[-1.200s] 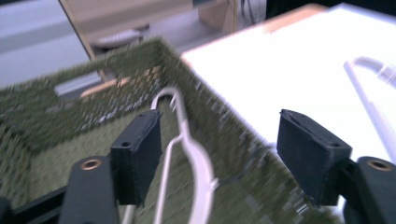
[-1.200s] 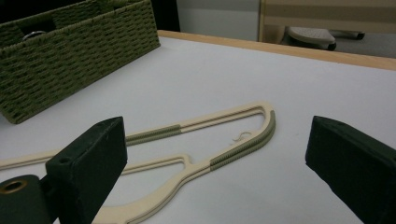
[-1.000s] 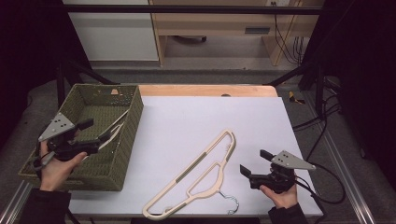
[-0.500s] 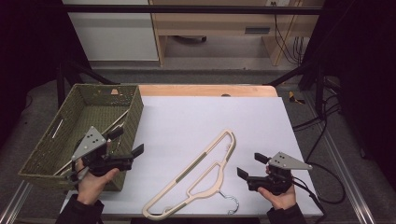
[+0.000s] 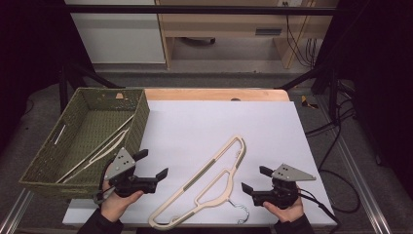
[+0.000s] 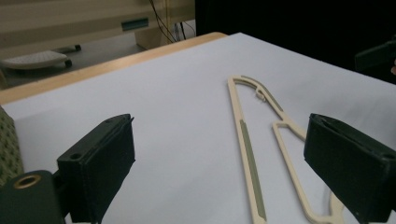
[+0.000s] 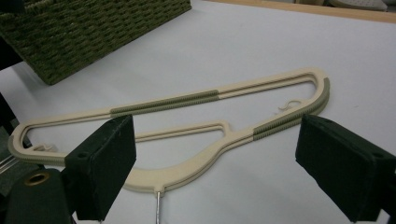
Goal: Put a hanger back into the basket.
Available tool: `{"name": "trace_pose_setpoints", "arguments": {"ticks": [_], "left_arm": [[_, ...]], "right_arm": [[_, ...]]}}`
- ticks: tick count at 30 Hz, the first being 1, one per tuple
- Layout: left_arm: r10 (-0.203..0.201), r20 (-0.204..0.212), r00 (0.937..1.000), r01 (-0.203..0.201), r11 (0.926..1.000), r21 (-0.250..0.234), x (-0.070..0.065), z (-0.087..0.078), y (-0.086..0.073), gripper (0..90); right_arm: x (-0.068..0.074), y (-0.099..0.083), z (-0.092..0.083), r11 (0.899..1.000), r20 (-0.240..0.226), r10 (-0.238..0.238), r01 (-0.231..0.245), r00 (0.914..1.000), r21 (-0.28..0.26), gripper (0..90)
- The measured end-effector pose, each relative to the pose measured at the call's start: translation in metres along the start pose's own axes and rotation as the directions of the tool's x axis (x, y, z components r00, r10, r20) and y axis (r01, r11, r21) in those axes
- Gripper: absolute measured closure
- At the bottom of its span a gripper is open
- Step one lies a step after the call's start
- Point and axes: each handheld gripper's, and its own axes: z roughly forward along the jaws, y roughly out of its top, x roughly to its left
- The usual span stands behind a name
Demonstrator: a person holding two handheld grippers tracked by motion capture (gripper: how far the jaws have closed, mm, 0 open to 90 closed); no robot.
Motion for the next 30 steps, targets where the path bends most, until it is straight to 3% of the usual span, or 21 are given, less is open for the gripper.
{"name": "trace_pose_setpoints", "arguments": {"ticks": [6, 17, 23, 30], "left_arm": [[-0.002, 0.023, 0.9997, 0.001, 0.9985, 0.054, -0.005, 0.013, -0.013, 8.4], [0.005, 0.042, 0.9991, -0.008, 0.9973, 0.073, -0.009, 0.018, -0.020, 8.5], [0.004, 0.045, 0.9990, -0.008, 0.9962, 0.087, -0.011, 0.021, -0.022, 8.6], [0.004, 0.051, 0.9987, -0.009, 0.9948, 0.101, -0.011, 0.023, -0.024, 8.6]], "right_arm": [[0.005, -0.005, 0.006, 0.999, -0.023, 0.013, -0.013, 0.9996, 0.037, 16.5], [0.014, -0.016, 0.015, 0.995, -0.050, 0.006, -0.001, 0.9987, 0.100, 24.9], [0.020, -0.023, 0.021, 0.988, -0.089, 0.003, 0.010, 0.9960, 0.152, 36.9], [0.025, -0.032, 0.032, 0.975, -0.104, 0.016, 0.008, 0.9945, 0.223, 53.4]]}}
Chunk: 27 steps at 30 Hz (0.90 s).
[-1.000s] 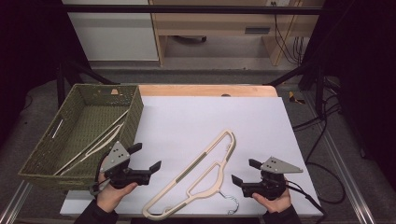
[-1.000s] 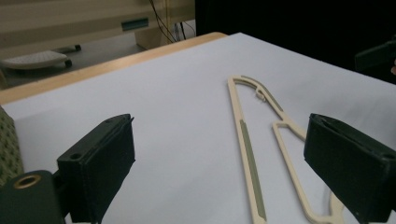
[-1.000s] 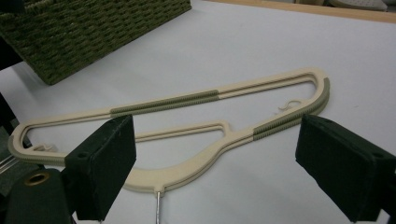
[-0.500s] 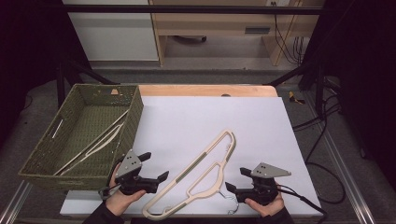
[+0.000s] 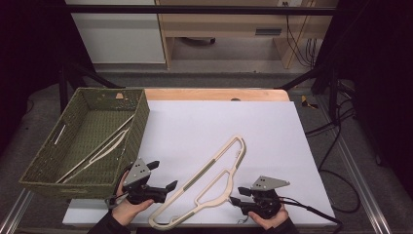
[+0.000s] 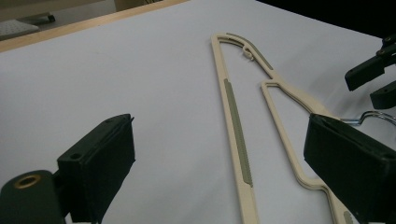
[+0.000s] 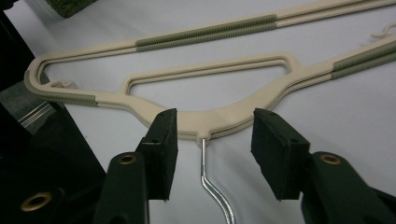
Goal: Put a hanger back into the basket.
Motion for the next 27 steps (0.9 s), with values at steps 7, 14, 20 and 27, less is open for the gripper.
{"name": "trace_pose_setpoints", "arguments": {"ticks": [7, 14, 20, 27], "left_arm": [[0.006, 0.004, 1.0000, -0.006, 1.0000, 0.005, -0.002, 0.001, -0.001, 8.9], [0.009, 0.010, 0.9999, -0.009, 0.9999, 0.007, -0.003, 0.003, -0.001, 8.9], [0.012, 0.015, 0.9998, -0.013, 0.9999, 0.011, -0.005, 0.004, -0.002, 8.9], [0.022, 0.024, 0.9995, -0.023, 0.9996, 0.016, -0.009, 0.006, -0.001, 8.9]], "right_arm": [[0.001, -0.006, 0.013, 0.999, -0.005, -0.002, 0.003, 1.0000, 0.054, 63.4], [0.000, -0.009, 0.019, 0.995, -0.020, -0.017, 0.019, 0.9997, 0.100, 76.5], [-0.001, -0.010, 0.021, 0.993, -0.017, -0.025, 0.027, 0.9995, 0.112, 84.7], [-0.002, -0.009, 0.022, 0.993, -0.035, -0.011, 0.015, 0.9993, 0.116, 88.8]]}}
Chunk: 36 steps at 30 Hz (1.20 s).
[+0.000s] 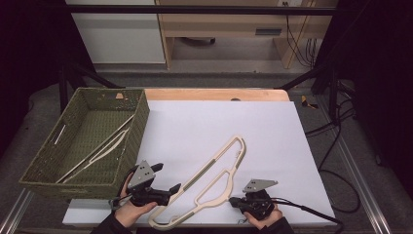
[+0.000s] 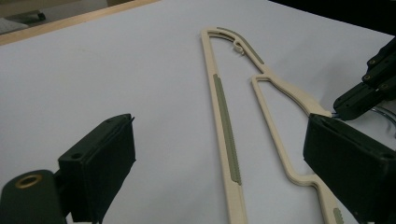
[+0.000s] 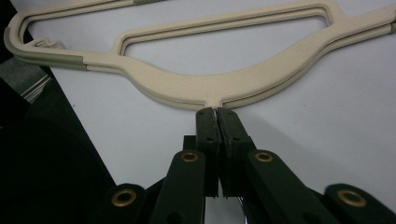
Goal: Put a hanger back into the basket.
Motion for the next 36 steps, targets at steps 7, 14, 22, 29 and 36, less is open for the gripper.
{"name": "trace_pose_setpoints", "arguments": {"ticks": [7, 14, 22, 29, 36], "left_arm": [[0.015, 0.034, 0.9993, -0.016, 0.9998, 0.010, -0.012, 0.005, 0.003, 9.0], [0.049, 0.088, 0.9949, -0.054, 0.9974, 0.048, -0.034, 0.021, 0.012, 9.1], [0.077, 0.147, 0.9861, -0.094, 0.9891, 0.113, -0.057, 0.045, 0.025, 10.9], [0.105, 0.206, 0.9728, -0.150, 0.9653, 0.214, -0.078, 0.077, 0.029, 18.4], [0.122, 0.237, 0.9637, -0.191, 0.9368, 0.293, -0.083, 0.094, 0.025, 32.9]], "right_arm": [[0.001, 0.005, -0.008, 0.999, 0.008, 0.006, -0.006, 1.0000, -0.034, 89.2], [0.006, 0.014, -0.011, 1.000, 0.023, -0.025, 0.025, 0.9994, -0.009, 89.3], [0.007, 0.019, -0.014, 0.999, 0.027, -0.034, 0.034, 0.9991, 0.000, 89.4], [0.010, 0.025, -0.018, 0.999, 0.027, -0.053, 0.052, 0.9982, 0.011, 89.4], [0.011, 0.030, -0.022, 0.998, 0.046, -0.063, 0.063, 0.9969, 0.017, 89.5]]}}
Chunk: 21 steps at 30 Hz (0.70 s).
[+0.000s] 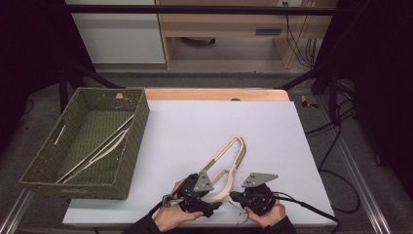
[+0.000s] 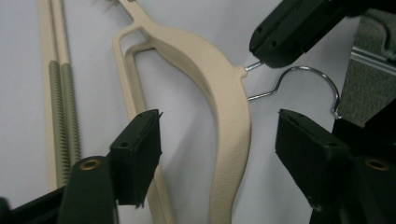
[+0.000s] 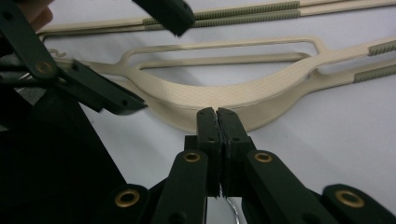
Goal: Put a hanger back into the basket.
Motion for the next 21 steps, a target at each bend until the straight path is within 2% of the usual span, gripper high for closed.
{"name": "trace_pose_setpoints", "arguments": {"ticks": [1, 3, 4, 6, 7, 8, 11, 12, 13, 15, 16, 21], "left_arm": [[0.030, 0.009, 0.9995, -0.031, 0.9988, 0.037, 0.001, 0.002, 0.001, 35.9], [0.030, 0.012, 0.9995, -0.030, 0.9988, 0.040, 0.001, 0.003, 0.001, 38.2], [0.026, 0.017, 0.9995, -0.027, 0.9985, 0.048, 0.001, 0.006, 0.001, 44.1], [0.026, 0.019, 0.9995, -0.027, 0.9984, 0.051, 0.002, 0.008, 0.001, 48.6], [0.029, 0.015, 0.9995, -0.030, 0.9976, 0.063, 0.002, 0.008, 0.001, 48.6], [0.031, 0.015, 0.9994, -0.032, 0.9971, 0.068, 0.001, 0.011, 0.001, 53.6], [0.035, 0.011, 0.9993, -0.036, 0.9962, 0.080, 0.001, 0.011, 0.002, 61.5], [0.023, 0.031, 0.9992, -0.026, 0.9965, 0.079, 0.001, 0.012, 0.002, 63.5], [0.023, 0.031, 0.9992, -0.026, 0.9965, 0.079, 0.001, 0.012, 0.002, 65.6], [0.021, 0.045, 0.9988, -0.024, 0.9959, 0.087, 0.000, 0.013, 0.002, 68.8], [0.024, 0.045, 0.9987, -0.028, 0.9957, 0.089, -0.001, 0.013, 0.002, 70.6], [0.042, 0.031, 0.9986, -0.045, 0.9946, 0.093, -0.003, 0.014, 0.003, 71.8]], "right_arm": [[0.000, 0.001, -0.001, 1.000, 0.000, 0.001, -0.001, 1.0000, -0.003, 89.5], [0.000, 0.002, -0.001, 1.000, -0.004, 0.002, -0.002, 1.0000, -0.007, 89.5], [0.000, 0.003, -0.003, 1.000, 0.004, 0.008, -0.008, 1.0000, -0.002, 89.5], [0.000, 0.003, -0.004, 1.000, 0.007, 0.012, -0.012, 0.9999, -0.009, 89.5], [-0.001, 0.004, -0.005, 1.000, 0.004, -0.001, 0.001, 1.0000, -0.012, 89.5], [-0.001, 0.005, -0.007, 1.000, 0.008, -0.005, 0.005, 1.0000, -0.011, 89.5], [0.000, 0.007, -0.009, 1.000, 0.012, -0.005, 0.006, 0.9999, -0.014, 89.5], [0.000, 0.008, -0.010, 1.000, 0.009, -0.012, 0.012, 0.9999, -0.010, 89.5], [0.000, 0.008, -0.010, 1.000, 0.009, -0.012, 0.012, 0.9999, -0.010, 89.5], [0.000, 0.008, -0.010, 1.000, 0.014, -0.017, 0.017, 0.9998, -0.005, 89.5], [0.001, 0.008, -0.010, 1.000, 0.017, -0.005, 0.005, 0.9998, -0.007, 89.5], [0.001, 0.008, -0.010, 1.000, 0.017, -0.012, 0.012, 0.9998, -0.003, 89.4]]}}
